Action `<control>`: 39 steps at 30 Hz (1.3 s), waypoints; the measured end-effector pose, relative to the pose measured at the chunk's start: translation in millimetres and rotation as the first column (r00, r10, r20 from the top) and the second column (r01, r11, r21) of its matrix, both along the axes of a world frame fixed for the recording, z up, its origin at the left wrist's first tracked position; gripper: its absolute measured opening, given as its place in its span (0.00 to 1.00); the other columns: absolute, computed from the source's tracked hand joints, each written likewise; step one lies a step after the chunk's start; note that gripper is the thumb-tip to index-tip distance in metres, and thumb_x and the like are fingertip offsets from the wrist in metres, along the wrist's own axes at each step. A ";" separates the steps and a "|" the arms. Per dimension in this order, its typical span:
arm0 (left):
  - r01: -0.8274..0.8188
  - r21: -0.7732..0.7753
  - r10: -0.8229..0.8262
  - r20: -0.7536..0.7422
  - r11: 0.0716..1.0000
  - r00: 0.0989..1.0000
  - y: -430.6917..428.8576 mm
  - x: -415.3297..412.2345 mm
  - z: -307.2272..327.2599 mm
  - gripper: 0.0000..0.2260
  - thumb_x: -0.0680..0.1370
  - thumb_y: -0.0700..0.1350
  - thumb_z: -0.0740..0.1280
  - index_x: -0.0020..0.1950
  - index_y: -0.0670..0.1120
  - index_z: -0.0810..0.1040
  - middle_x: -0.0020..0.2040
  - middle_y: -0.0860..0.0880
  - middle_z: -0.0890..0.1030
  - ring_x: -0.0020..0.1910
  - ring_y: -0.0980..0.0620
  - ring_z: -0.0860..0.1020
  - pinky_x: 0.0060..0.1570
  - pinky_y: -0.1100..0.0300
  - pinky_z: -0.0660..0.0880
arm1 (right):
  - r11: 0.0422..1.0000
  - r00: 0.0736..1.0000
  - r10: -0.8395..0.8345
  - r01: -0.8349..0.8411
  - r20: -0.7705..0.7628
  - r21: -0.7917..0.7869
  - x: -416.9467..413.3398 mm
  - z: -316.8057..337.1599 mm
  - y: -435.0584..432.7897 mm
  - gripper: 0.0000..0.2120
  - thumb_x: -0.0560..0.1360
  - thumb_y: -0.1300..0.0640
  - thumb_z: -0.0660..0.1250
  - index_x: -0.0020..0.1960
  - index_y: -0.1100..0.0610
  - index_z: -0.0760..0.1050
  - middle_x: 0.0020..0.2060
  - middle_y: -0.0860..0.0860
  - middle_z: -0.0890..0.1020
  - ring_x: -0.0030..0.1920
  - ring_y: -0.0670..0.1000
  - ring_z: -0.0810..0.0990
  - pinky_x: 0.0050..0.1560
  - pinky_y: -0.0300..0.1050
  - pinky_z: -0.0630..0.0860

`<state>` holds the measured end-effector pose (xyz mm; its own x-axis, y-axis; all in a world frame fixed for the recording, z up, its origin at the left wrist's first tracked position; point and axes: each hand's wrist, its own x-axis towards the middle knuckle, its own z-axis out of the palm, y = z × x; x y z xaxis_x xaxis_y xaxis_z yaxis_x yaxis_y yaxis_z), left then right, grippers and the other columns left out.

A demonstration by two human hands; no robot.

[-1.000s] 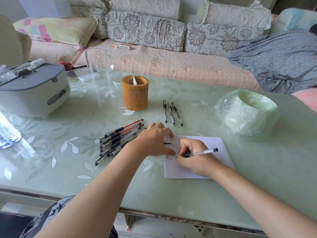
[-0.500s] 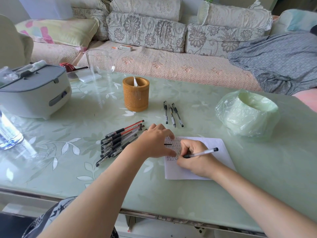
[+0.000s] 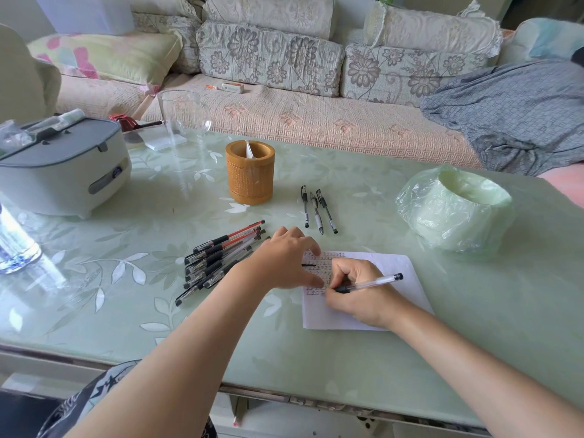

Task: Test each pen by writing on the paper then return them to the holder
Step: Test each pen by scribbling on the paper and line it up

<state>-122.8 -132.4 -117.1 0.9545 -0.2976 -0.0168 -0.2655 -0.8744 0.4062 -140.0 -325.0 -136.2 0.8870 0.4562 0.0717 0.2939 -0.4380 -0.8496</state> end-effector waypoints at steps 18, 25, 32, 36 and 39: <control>0.019 -0.030 -0.020 -0.033 0.999 0.999 13.2 -1.8 9.8 0.22 0.72 0.55 0.73 0.64 0.56 0.74 0.60 0.53 0.71 0.60 0.53 0.69 0.61 0.54 0.70 | 0.923 0.954 -0.139 0.221 -0.265 0.314 4.3 9.7 0.1 0.08 0.75 0.70 0.67 0.41 0.59 0.74 0.29 0.51 0.75 0.26 0.48 0.70 0.24 0.37 0.63; -0.019 0.017 0.019 -0.003 1.000 1.000 23.3 -9.1 16.7 0.11 0.74 0.51 0.73 0.55 0.54 0.80 0.53 0.54 0.74 0.48 0.56 0.72 0.50 0.62 0.71 | 0.931 0.950 -0.167 0.240 -0.263 0.274 9.9 17.4 -2.0 0.14 0.80 0.66 0.61 0.57 0.52 0.81 0.32 0.53 0.76 0.26 0.49 0.70 0.23 0.37 0.63; -0.119 -0.042 0.121 0.042 0.992 0.992 15.5 -9.1 16.7 0.07 0.73 0.47 0.74 0.49 0.52 0.79 0.49 0.55 0.81 0.46 0.54 0.77 0.47 0.57 0.77 | 0.896 0.953 -0.037 0.165 -0.301 0.412 15.4 34.1 -7.9 0.20 0.82 0.69 0.56 0.69 0.56 0.73 0.50 0.59 0.79 0.35 0.55 0.78 0.29 0.46 0.75; -0.144 -0.160 0.151 0.033 0.976 0.988 15.4 -9.3 21.6 0.08 0.72 0.47 0.75 0.47 0.52 0.78 0.43 0.57 0.81 0.38 0.61 0.76 0.37 0.66 0.72 | 0.811 0.898 0.031 0.234 -0.439 0.536 21.9 41.0 -10.4 0.21 0.81 0.69 0.51 0.65 0.60 0.77 0.49 0.58 0.79 0.36 0.57 0.78 0.31 0.47 0.77; -0.179 -0.283 0.183 -0.013 0.942 0.983 14.8 -9.6 26.4 0.07 0.72 0.47 0.75 0.47 0.53 0.80 0.41 0.57 0.82 0.38 0.59 0.77 0.37 0.65 0.72 | 0.915 0.959 -0.070 0.172 -0.276 0.365 25.6 42.3 -11.5 0.14 0.80 0.68 0.58 0.58 0.54 0.76 0.47 0.55 0.79 0.30 0.52 0.76 0.28 0.44 0.73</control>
<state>-132.4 -117.6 -90.7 0.9923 -0.1105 0.0555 -0.1203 -0.7588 0.6402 -114.5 -336.5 -93.8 0.9450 0.3267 -0.0141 0.0140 -0.0834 -0.9964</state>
